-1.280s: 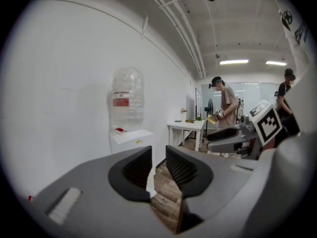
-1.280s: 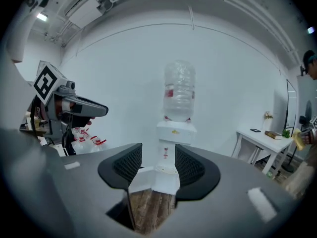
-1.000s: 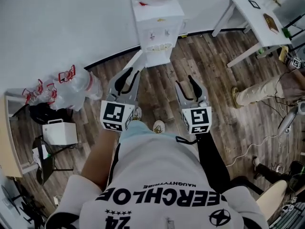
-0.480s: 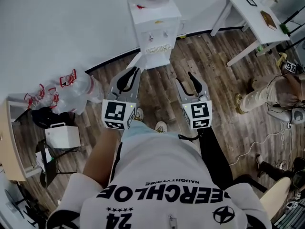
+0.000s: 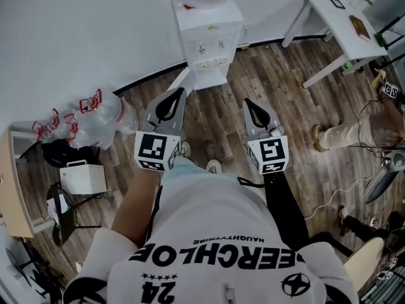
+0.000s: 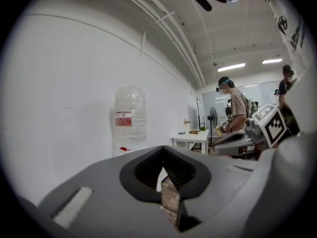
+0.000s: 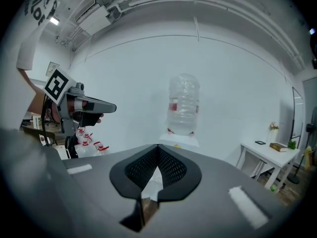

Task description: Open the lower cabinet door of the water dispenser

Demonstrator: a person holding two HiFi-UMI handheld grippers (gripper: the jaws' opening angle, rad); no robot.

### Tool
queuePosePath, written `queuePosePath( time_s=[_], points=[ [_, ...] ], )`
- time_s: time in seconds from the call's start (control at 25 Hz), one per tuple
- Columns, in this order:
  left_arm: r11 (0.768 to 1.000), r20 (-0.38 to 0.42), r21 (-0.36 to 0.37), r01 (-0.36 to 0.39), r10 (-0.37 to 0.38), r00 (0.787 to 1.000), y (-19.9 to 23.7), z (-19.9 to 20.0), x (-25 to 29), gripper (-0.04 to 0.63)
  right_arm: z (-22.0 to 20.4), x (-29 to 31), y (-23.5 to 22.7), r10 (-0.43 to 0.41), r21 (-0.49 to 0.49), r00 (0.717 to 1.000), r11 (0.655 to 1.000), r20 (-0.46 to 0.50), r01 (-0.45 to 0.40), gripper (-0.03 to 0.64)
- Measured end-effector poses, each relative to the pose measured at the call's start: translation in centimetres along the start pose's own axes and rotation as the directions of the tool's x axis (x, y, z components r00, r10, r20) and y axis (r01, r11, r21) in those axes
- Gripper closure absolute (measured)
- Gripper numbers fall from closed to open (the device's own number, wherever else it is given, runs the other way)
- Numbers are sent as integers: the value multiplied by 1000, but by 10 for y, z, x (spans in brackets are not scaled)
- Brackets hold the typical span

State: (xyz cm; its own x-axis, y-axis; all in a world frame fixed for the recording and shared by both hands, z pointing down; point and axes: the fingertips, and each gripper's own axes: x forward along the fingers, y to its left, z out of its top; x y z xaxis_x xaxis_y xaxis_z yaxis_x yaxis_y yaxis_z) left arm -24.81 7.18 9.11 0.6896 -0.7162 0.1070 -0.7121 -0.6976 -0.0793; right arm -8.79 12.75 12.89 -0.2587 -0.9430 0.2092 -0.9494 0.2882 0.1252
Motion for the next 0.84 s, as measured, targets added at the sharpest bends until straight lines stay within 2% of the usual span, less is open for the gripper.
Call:
queuePosePath(
  time_s=[0.44, 0.84],
  points=[
    [1000, -11, 0, 12, -12, 1000, -5, -6, 10, 537, -2, 5, 0, 13, -23, 1000, 1000, -11, -14, 615],
    [1000, -34, 16, 15, -15, 999, -11, -8, 19, 537, -4, 0, -16, -17, -4, 1000, 1000, -12, 17, 615]
  ],
)
